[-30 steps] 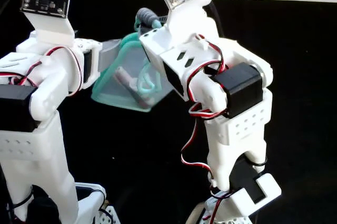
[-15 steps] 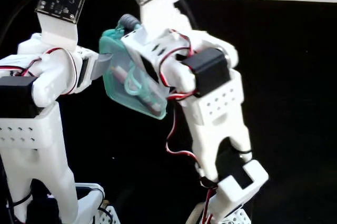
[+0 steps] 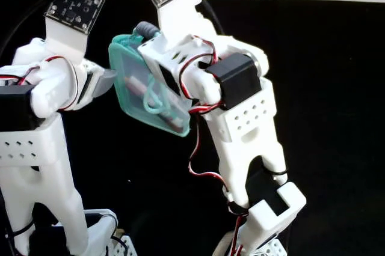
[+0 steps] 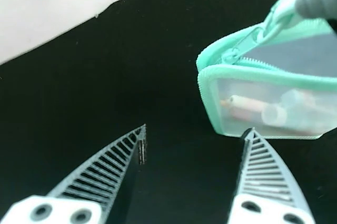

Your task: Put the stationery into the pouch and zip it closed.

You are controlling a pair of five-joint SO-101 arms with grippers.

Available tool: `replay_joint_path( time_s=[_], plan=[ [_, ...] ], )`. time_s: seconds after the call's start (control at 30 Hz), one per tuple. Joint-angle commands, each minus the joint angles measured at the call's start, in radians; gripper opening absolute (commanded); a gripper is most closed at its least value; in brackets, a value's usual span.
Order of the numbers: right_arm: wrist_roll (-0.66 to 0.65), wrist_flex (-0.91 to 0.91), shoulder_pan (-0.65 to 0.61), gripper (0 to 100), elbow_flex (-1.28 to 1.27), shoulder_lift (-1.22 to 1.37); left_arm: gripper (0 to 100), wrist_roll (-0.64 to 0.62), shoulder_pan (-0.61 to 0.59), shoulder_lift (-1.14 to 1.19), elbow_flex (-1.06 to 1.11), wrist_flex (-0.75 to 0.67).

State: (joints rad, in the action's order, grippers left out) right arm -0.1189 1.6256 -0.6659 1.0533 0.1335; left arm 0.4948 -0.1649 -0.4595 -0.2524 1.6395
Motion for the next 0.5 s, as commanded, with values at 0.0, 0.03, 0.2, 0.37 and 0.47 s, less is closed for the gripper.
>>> replay_joint_path(
  time_s=[0.0, 0.03, 0.2, 0.37, 0.47],
  plan=[
    [0.005, 0.016, -0.008, 0.6, 0.038, -0.005, 29, 0.069, -0.007, -0.015, -0.010, -0.006],
    [0.005, 0.019, -0.005, 0.6, 0.038, -0.005, 29, 0.092, -0.007, -0.013, -0.010, -0.006],
    [0.005, 0.044, -0.007, 0.6, 0.038, -0.007, 29, 0.204, -0.004, -0.012, -0.012, -0.006],
    [0.005, 0.044, -0.007, 0.6, 0.038, -0.007, 29, 0.322, -0.007, 0.028, -0.033, -0.008],
    [0.005, 0.053, -0.007, 0.6, 0.038, -0.005, 29, 0.345, -0.010, 0.127, -0.134, 0.002]
  ],
)
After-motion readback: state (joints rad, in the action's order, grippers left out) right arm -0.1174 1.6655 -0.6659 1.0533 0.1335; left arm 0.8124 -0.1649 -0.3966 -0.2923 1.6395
